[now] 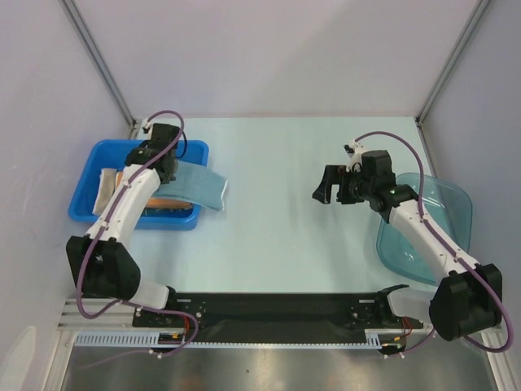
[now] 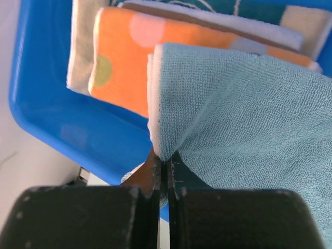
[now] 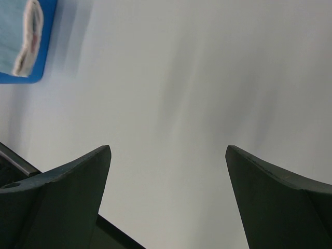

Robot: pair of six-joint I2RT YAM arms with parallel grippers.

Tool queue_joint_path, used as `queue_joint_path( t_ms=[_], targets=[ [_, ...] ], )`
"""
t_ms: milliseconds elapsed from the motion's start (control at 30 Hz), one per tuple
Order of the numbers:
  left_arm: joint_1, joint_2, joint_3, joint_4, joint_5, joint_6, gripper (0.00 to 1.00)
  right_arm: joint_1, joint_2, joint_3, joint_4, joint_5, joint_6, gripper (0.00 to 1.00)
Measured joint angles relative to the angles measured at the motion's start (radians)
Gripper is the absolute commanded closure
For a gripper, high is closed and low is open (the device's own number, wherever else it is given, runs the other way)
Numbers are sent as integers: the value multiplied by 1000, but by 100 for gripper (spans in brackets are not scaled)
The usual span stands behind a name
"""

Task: Fold and stack the towels
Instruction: Neatly place the folded towel into the bin

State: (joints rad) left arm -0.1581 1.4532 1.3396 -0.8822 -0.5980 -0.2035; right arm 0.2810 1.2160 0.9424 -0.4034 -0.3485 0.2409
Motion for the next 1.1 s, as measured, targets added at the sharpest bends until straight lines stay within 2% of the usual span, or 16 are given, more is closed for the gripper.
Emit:
queue_joint_path(
  t_ms=[233,433,500,533,567,600,667,767,933,1000,1033,1100],
  targets=[
    [110,33,-9,105,18,103,100,0,61,23,18,1,-11,0],
    [256,78,-20,193,63,154,98,7,109,64,26,0,-11,0],
    [286,114,-19,215,62,159,89,9,122,81,26,0,-11,0],
    [295,137,-11,211,63,160,80,11,130,92,26,0,-11,0],
    [303,175,6,200,61,161,50,11,137,103,26,0,-11,0],
    [306,216,33,184,58,164,41,12,143,113,26,0,-12,0],
    [306,285,96,154,58,155,32,12,150,129,25,1,-14,0],
    [301,331,208,97,49,150,28,14,151,138,18,5,-14,0],
    [266,313,414,41,63,124,20,27,151,156,-12,34,-5,0],
    [236,276,428,32,129,122,13,33,147,178,-31,45,7,0],
    [217,245,419,31,195,119,1,34,140,188,-34,50,18,0],
    [171,165,357,48,338,110,0,37,117,199,-33,55,40,0]
  ],
)
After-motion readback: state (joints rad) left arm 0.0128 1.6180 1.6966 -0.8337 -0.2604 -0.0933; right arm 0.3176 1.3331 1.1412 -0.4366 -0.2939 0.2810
